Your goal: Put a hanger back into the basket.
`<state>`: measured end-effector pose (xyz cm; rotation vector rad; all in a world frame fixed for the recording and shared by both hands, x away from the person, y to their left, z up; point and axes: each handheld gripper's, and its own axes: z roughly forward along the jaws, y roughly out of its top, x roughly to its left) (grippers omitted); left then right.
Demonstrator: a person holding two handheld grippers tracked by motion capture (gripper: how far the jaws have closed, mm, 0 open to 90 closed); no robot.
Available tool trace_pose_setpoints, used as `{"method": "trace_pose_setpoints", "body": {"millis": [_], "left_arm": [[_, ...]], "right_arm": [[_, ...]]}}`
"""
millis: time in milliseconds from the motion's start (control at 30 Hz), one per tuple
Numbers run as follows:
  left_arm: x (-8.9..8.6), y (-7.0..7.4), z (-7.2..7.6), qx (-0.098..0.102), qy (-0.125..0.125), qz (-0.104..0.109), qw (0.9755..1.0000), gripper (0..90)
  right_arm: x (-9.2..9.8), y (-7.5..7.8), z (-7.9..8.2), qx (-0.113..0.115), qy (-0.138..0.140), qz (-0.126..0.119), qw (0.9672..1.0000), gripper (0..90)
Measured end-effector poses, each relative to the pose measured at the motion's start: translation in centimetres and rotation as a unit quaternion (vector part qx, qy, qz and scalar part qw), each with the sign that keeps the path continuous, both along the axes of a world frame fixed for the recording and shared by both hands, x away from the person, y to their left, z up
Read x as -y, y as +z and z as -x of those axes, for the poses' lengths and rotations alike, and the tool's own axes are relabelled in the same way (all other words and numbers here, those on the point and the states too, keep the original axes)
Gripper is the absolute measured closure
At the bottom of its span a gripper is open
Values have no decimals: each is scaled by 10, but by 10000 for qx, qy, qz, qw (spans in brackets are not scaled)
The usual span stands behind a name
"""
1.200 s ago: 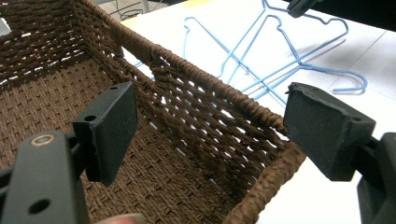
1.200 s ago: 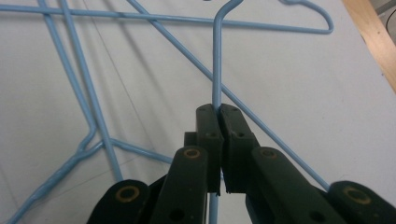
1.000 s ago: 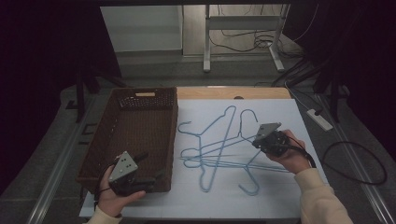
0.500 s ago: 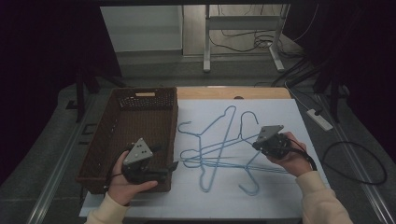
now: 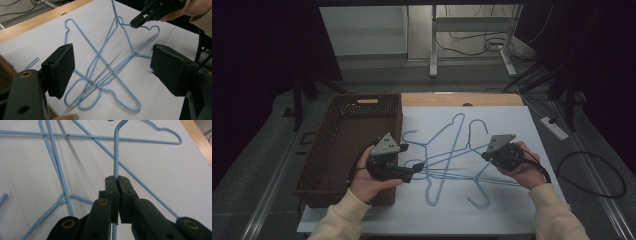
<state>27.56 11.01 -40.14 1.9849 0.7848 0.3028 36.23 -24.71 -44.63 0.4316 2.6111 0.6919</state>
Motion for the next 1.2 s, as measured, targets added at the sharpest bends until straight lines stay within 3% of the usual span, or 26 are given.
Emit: {"method": "trace_pose_setpoints", "body": {"millis": [233, 533, 700, 867, 1200], "left_arm": [[33, 2, -24, -106, -224, -164, 9996, 217], [58, -6, -48, -307, -296, -329, 9986, 228], [71, -11, -56, -207, -272, -535, 9980, 260], [93, -24, -70, -272, -419, -930, 9944, 272], [107, -44, -83, -311, -628, -1443, 9870, 316]], "right_arm": [[1, 1, 1, -6, -2, -17, 10000, 880], [1, 1, 4, 3, 2, -43, 10000, 880], [2, 1, 4, -8, -6, -53, 10000, 880], [3, 1, 5, -19, -1, -71, 10000, 880], [5, 0, 6, -13, 32, -123, 9999, 880]]}}
